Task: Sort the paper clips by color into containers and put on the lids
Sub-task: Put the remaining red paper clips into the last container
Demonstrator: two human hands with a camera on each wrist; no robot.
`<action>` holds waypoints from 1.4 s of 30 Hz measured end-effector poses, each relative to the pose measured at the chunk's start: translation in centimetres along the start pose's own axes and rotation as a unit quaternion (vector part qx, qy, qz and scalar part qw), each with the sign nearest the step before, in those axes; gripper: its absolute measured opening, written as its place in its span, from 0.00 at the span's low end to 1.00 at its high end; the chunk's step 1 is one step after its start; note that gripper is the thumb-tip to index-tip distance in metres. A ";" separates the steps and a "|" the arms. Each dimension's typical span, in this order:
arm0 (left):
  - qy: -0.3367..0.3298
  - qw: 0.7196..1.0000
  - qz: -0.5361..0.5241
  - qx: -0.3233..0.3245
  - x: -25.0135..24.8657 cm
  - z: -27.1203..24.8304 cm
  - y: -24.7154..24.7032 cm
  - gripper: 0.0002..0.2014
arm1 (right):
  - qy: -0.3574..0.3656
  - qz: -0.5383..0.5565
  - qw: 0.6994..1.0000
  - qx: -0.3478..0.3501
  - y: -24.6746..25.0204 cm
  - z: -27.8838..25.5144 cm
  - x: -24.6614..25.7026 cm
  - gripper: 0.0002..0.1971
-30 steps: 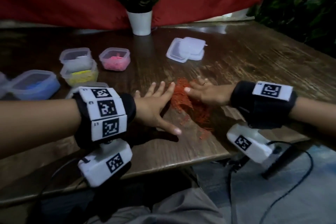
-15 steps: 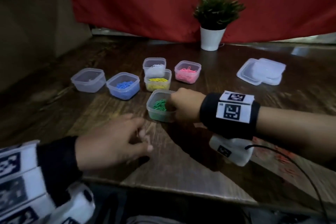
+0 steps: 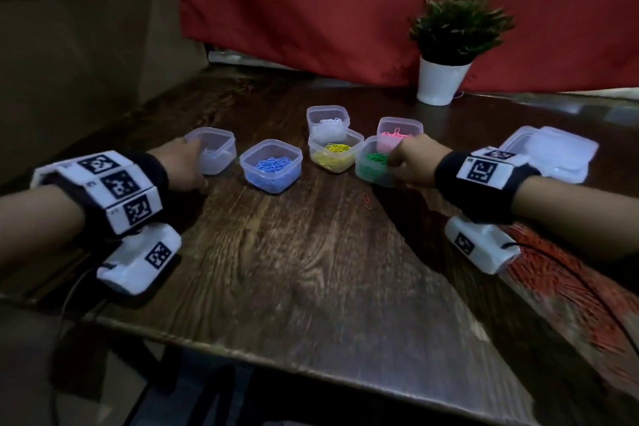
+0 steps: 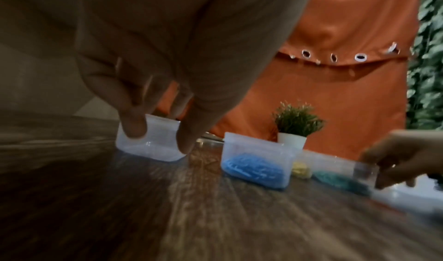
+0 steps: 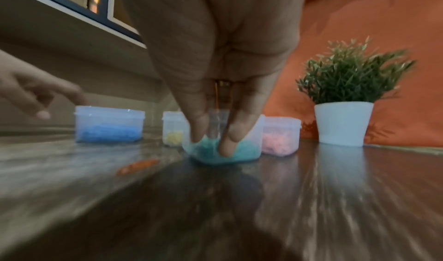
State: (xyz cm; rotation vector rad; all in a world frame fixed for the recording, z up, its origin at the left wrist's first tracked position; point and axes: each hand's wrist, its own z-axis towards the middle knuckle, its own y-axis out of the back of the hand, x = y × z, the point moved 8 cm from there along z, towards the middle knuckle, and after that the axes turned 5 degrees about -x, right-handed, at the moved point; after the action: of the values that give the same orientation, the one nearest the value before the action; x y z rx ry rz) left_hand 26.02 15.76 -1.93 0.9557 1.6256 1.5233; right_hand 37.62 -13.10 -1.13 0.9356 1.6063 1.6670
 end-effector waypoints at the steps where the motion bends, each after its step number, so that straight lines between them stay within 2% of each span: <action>1: 0.001 1.000 0.026 0.002 0.1 0.3 -0.2 0.35 | 0.007 0.004 1.000 -0.007 0.5 -0.1 0.0 0.18; 4: -0.011 0.992 0.123 -0.021 -0.1 0.6 -0.2 0.23 | 0.013 0.045 0.997 -0.059 3.1 -1.2 -1.1 0.14; 7: -0.019 0.979 0.200 -0.012 -1.1 0.0 -0.4 0.14 | 0.002 0.109 0.990 -0.094 4.9 -3.6 -2.9 0.10; 10: -0.047 0.979 0.199 0.009 -1.7 -0.4 -0.1 0.05 | -0.003 0.119 0.989 -0.089 4.6 -5.8 -4.1 0.08; 11: -0.062 0.978 0.198 0.017 -2.2 -0.6 -0.1 0.05 | -0.006 0.121 0.989 -0.083 4.2 -6.4 -4.5 0.07; 12: -0.072 0.981 0.182 0.003 -3.0 -1.7 0.7 0.07 | -0.009 0.124 0.989 -0.076 3.9 -6.9 -4.8 0.07; 14: -0.112 0.969 0.198 -0.094 -6.6 -5.4 3.4 0.09 | -0.017 0.124 0.990 -0.059 3.3 -7.9 -5.3 0.09; 16: -0.187 0.938 0.233 -0.175 -11.7 -10.8 5.5 0.08 | -0.014 0.119 0.992 -0.049 2.9 -9.0 -5.4 0.14; 18: -0.259 0.918 0.214 -0.213 -16.9 -14.9 6.4 0.06 | -0.016 0.103 0.993 -0.048 2.7 -10.2 -5.5 0.19; 20: -0.311 0.916 0.171 -0.189 -20.5 -16.9 4.9 0.06 | -0.021 0.089 0.995 -0.046 2.6 -11.5 -6.0 0.19; 23: -0.369 0.911 0.134 -0.128 -24.8 -17.1 1.6 0.05 | -0.050 0.095 0.993 -0.044 2.9 -13.5 -8.1 0.14; 26: -0.375 0.918 0.114 -0.070 -26.5 -15.4 -0.9 0.10 | -0.104 0.139 0.983 -0.052 3.0 -15.7 -11.6 0.10; 30: -0.346 0.927 0.112 -0.090 -26.1 -13.3 -0.4 0.08 | -0.179 0.164 0.969 -0.052 2.0 -17.2 -16.6 0.15; 33: -0.346 0.921 0.087 -0.153 -26.5 -13.4 1.0 0.17 | -0.207 0.142 0.968 0.006 0.2 -16.8 -18.2 0.23; 35: -0.400 0.903 0.002 -0.156 -28.2 -15.1 1.3 0.20 | -0.198 0.149 0.968 0.046 -0.8 -15.7 -17.9 0.29; 36: -0.429 0.894 -0.048 -0.119 -29.0 -16.1 0.8 0.25 | -0.186 0.152 0.969 0.066 -1.3 -15.1 -17.4 0.30; 38: -0.459 0.880 -0.119 0.013 -30.6 -18.0 -1.8 0.44 | -0.160 0.156 0.969 0.107 -2.4 -13.8 -16.6 0.29; 40: -0.452 0.880 -0.077 0.128 -31.2 -19.2 -5.1 0.61 | -0.149 0.162 0.964 0.152 -3.8 -13.3 -16.1 0.30; 42: -0.427 0.887 0.003 0.177 -31.2 -19.2 -7.6 0.65 | -0.124 0.167 0.959 0.194 -5.3 -13.9 -15.5 0.29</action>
State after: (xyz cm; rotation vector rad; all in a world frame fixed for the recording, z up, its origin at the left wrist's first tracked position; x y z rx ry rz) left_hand 23.82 -21.12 -8.16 1.5447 1.2276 0.6116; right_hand 34.25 -33.33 -7.39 1.6245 1.6994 1.3881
